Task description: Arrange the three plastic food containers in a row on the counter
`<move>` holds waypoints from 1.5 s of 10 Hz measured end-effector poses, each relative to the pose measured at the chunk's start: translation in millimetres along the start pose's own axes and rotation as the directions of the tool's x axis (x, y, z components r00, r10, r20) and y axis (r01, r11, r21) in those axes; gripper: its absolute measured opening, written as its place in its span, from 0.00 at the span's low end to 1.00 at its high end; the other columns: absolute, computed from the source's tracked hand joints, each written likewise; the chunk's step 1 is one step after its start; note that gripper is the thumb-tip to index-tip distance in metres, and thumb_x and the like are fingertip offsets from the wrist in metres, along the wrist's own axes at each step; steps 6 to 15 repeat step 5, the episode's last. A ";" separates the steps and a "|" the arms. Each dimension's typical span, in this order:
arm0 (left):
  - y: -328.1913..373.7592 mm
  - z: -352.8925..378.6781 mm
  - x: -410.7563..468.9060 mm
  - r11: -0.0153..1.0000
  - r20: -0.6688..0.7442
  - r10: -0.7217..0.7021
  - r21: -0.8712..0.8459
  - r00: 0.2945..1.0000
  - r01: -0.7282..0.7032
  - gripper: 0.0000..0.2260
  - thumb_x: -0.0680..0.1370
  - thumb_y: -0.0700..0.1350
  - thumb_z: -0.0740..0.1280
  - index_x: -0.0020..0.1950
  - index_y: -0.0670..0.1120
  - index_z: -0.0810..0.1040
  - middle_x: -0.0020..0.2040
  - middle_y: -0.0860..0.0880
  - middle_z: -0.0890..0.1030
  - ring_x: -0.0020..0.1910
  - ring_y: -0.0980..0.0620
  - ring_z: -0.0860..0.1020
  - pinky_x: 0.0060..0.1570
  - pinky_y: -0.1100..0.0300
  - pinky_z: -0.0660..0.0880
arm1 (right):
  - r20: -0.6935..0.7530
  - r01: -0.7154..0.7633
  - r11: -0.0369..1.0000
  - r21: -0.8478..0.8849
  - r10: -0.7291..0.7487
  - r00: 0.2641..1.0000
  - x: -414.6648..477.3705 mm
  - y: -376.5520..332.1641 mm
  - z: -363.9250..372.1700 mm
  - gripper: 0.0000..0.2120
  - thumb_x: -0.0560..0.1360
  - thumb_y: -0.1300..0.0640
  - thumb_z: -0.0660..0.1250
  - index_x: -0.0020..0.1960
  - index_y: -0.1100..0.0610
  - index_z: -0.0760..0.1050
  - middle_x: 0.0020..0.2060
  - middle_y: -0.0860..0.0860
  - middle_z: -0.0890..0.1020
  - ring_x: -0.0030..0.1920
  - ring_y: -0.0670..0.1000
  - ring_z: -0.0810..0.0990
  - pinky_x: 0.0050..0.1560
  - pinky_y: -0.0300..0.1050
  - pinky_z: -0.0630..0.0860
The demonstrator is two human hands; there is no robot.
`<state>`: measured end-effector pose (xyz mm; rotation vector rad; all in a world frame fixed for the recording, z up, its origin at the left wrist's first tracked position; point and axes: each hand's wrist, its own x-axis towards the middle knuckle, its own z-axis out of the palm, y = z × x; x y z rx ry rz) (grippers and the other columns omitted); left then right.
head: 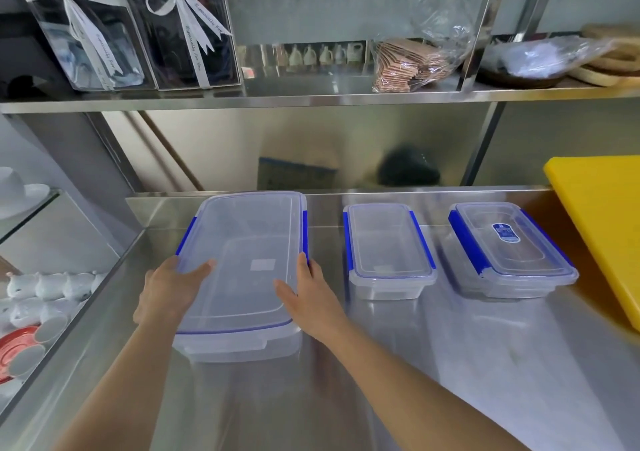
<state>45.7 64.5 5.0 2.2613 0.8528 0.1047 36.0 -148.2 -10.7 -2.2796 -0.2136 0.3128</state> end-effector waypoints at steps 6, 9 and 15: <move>49.2 -25.3 -37.6 0.963 -0.127 0.229 0.175 0.965 -0.205 0.37 0.73 0.68 0.56 0.76 0.50 0.55 0.75 0.42 0.62 0.72 0.37 0.61 0.69 0.39 0.57 | 0.038 -0.002 0.994 0.106 -0.002 0.999 -10.6 -11.7 -73.9 0.24 0.74 0.44 0.63 0.66 0.53 0.65 0.64 0.51 0.72 0.49 0.46 0.72 0.46 0.33 0.74; 49.2 -25.3 -37.6 0.963 -0.127 0.229 0.175 0.965 -0.205 0.37 0.73 0.68 0.56 0.76 0.50 0.55 0.75 0.42 0.62 0.72 0.37 0.61 0.69 0.39 0.57 | 0.038 -0.002 0.994 0.106 -0.002 0.999 -10.6 -11.7 -73.9 0.24 0.74 0.44 0.63 0.66 0.53 0.65 0.64 0.51 0.72 0.49 0.46 0.72 0.46 0.33 0.74; 49.2 -25.3 -37.6 0.963 -0.127 0.229 0.175 0.965 -0.205 0.37 0.73 0.68 0.56 0.76 0.50 0.55 0.75 0.42 0.62 0.72 0.37 0.61 0.69 0.39 0.57 | 0.038 -0.002 0.994 0.106 -0.002 0.999 -10.6 -11.7 -73.9 0.24 0.74 0.44 0.63 0.66 0.53 0.65 0.64 0.51 0.72 0.49 0.46 0.72 0.46 0.33 0.74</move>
